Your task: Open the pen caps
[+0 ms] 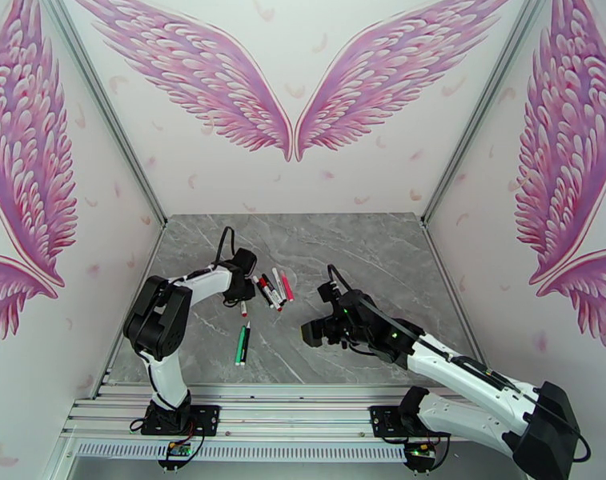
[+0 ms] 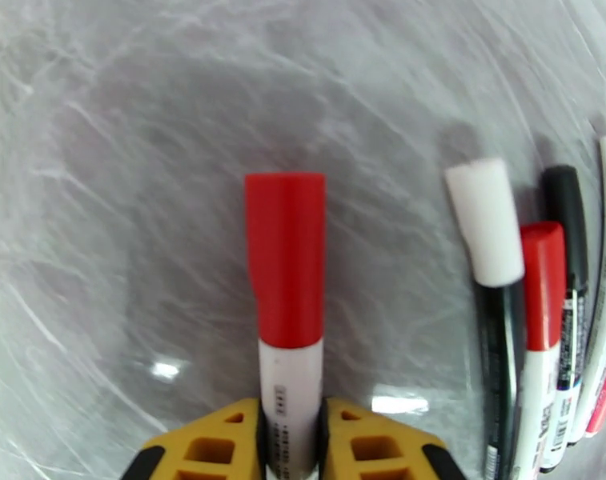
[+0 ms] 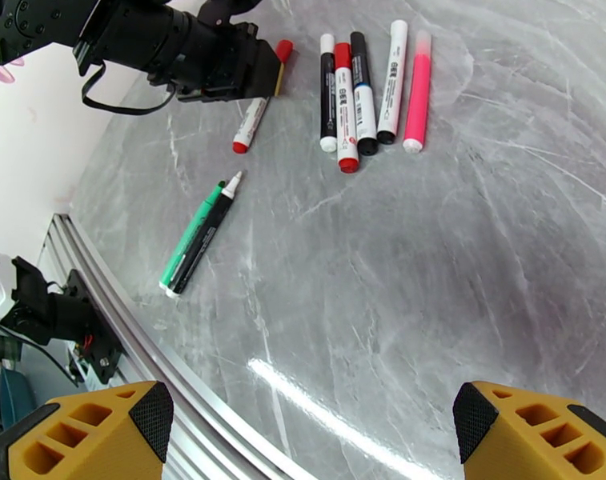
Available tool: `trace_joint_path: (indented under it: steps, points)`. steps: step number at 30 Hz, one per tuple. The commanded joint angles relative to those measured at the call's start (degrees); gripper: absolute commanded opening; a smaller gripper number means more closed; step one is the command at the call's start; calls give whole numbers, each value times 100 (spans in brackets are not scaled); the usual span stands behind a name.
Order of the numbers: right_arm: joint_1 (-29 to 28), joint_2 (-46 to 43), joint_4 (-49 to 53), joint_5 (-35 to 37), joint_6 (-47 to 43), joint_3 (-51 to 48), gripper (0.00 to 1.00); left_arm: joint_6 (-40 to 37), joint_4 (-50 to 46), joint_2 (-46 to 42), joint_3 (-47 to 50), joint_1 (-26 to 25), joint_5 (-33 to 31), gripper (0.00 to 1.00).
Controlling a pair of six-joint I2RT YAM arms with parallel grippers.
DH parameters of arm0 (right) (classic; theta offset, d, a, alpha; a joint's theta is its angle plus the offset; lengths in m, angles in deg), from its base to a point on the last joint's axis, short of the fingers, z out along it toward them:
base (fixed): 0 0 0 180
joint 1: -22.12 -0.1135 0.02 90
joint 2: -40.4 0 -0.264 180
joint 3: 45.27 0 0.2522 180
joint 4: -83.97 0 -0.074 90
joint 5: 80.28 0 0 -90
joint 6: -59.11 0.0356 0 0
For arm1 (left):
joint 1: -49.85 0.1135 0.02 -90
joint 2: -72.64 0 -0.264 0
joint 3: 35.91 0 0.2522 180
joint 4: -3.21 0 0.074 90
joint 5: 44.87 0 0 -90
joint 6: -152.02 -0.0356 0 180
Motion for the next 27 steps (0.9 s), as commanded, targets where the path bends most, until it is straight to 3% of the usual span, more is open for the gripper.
trace_joint_path:
  steps: [1,8,12,16,27]
  points:
    - [-40,-29,-3,9,158,222,99,-279,-46,-716,54,76,-48,21]
    - [33,-47,-213,-84,1439,437,100,-823,506,-2029,976,23,940,20]
    - [189,-38,-440,-294,1936,513,94,-1019,833,-2776,1518,-270,1301,20]
    - [384,14,-490,-541,2088,638,86,-1232,1467,-3411,1970,-804,2038,20]
    - [967,-62,-281,-1230,2144,731,66,-1150,2344,-3588,1990,-2525,2242,19]
